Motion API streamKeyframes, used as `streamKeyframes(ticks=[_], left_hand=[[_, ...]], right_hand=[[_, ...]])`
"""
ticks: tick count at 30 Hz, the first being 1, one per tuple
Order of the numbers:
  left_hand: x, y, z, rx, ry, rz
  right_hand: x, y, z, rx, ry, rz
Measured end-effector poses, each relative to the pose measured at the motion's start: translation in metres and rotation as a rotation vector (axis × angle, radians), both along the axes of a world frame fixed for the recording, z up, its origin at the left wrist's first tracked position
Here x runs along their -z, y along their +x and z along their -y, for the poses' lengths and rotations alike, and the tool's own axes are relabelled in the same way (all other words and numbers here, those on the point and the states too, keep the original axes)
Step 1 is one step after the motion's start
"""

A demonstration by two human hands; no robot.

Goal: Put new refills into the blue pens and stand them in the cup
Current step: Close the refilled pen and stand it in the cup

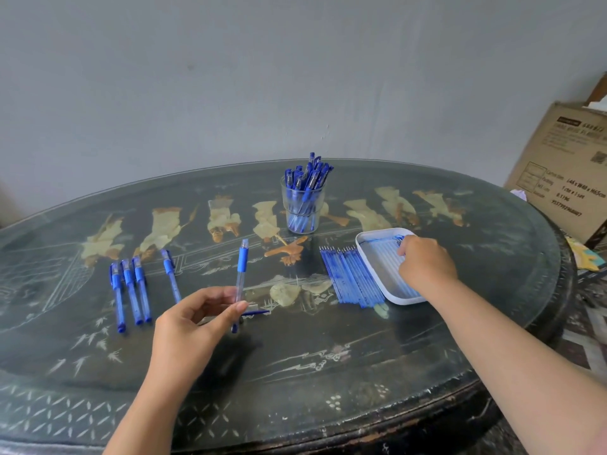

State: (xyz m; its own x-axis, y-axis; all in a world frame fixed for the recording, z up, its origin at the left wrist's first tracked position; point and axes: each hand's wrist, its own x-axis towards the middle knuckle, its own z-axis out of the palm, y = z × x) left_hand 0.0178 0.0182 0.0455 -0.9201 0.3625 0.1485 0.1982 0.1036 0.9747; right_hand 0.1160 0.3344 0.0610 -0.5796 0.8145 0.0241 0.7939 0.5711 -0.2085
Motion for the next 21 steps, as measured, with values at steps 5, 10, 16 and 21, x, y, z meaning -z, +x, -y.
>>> streamKeyframes(ticks=[5, 10, 16, 21], left_hand=[[-0.001, -0.002, 0.002, 0.011, -0.016, -0.014], [0.0, -0.003, 0.003, 0.015, -0.018, -0.017], [0.001, -0.004, 0.004, 0.019, 0.011, -0.01], [0.002, -0.006, 0.006, 0.024, 0.019, -0.001]], right_hand=[[0.0, -0.001, 0.0, -0.001, 0.016, -0.062], [0.0, 0.0, -0.004, -0.015, 0.026, -0.049], [-0.001, -0.004, -0.006, 0.014, -0.044, -0.078], [-0.018, -0.011, 0.005, -0.065, -0.088, -0.26]])
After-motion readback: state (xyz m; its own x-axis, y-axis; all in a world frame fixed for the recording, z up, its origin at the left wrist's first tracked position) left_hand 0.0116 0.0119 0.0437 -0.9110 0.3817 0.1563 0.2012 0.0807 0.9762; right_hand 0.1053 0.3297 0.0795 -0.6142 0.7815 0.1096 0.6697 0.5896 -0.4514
